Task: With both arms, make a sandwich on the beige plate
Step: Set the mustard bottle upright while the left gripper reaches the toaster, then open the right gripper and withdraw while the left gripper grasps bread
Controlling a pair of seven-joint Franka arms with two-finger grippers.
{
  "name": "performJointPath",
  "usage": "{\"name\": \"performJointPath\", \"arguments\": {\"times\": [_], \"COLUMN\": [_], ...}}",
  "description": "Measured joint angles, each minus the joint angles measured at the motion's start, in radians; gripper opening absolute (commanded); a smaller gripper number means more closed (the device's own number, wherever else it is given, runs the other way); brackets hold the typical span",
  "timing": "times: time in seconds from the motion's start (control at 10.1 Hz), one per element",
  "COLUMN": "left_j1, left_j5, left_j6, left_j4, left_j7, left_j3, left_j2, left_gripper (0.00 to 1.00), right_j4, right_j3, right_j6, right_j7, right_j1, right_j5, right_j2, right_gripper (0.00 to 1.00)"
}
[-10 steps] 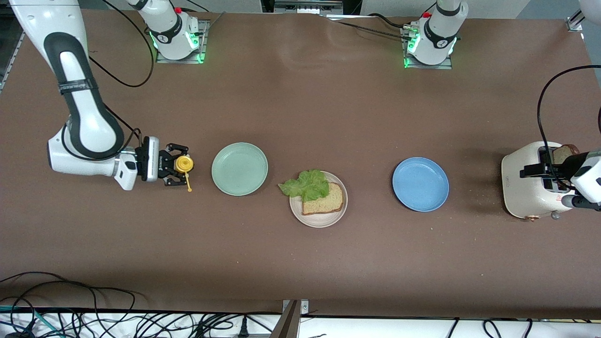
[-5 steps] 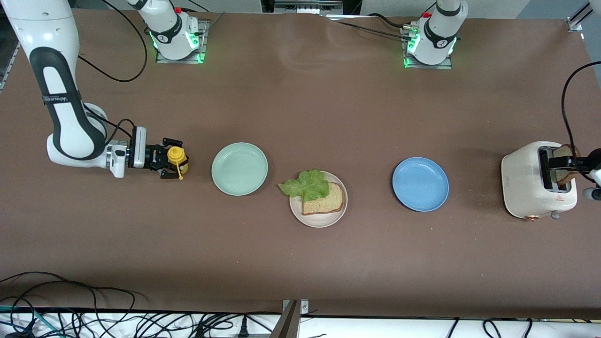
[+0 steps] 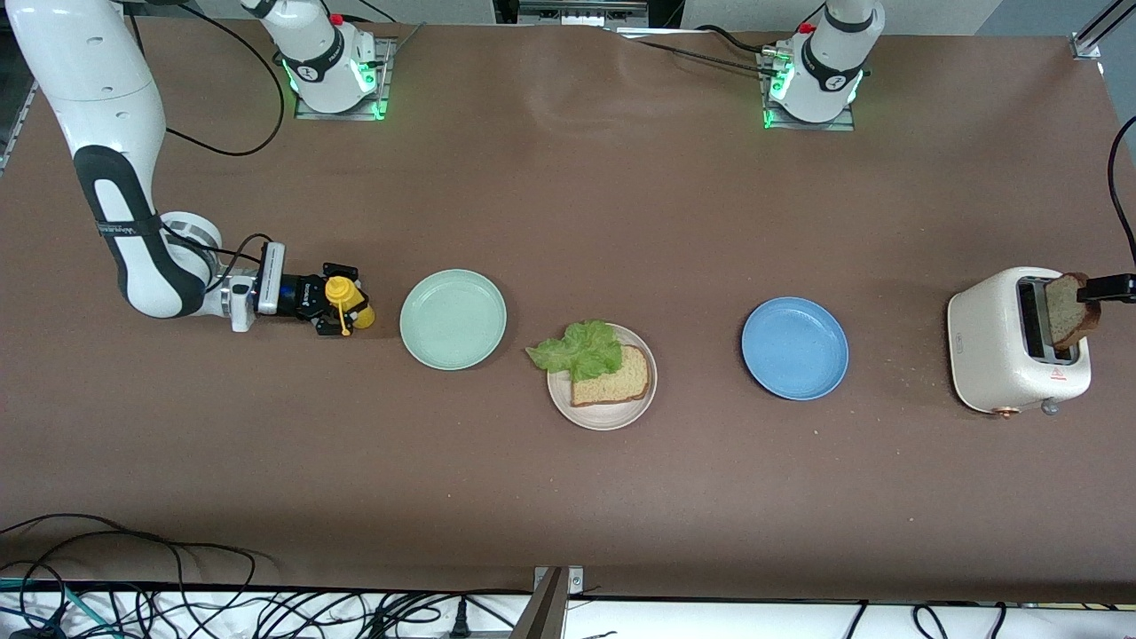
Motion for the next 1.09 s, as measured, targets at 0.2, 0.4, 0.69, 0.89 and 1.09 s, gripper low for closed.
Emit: {"name": "performJointPath", "arguments": {"times": [0.2, 0.4, 0.69, 0.89, 1.09], "left_j1": [0.008, 0.019, 0.023, 0.023, 0.023], "left_j5": [0.000, 0.000, 0.000, 0.000, 0.000], "left_j6": [0.023, 0.081, 0.182, 0.187, 0.187], "left_j4": [-0.017, -0.046, -0.152, -0.170, -0.175], "left_j7": [0.000, 0.000, -0.001, -0.001, -0.001], "left_j3": [0.000, -0.001, -0.004, -0.007, -0.008], "left_j2": [0.002, -0.001, -0.037, -0.051, -0.054], "left_gripper": [1.00, 1.00, 0.50, 0.01, 0.00], "right_j4": [0.000, 0.000, 0.010, 0.016, 0.017], "right_j3": [0.000, -0.005, -0.044, -0.112, -0.175], "right_j6": [-0.012, -0.015, -0.018, -0.020, -0.030], "right_j7": [0.000, 0.000, 0.000, 0.044, 0.174], "right_j1": [0.000, 0.000, -0.001, -0.003, -0.004], "right_j5": [0.011, 0.015, -0.002, -0.090, -0.180], "right_j2": [0.003, 0.004, -0.005, -0.040, -0.080], "right_gripper": [1.00, 1.00, 1.00, 1.00, 1.00]}}
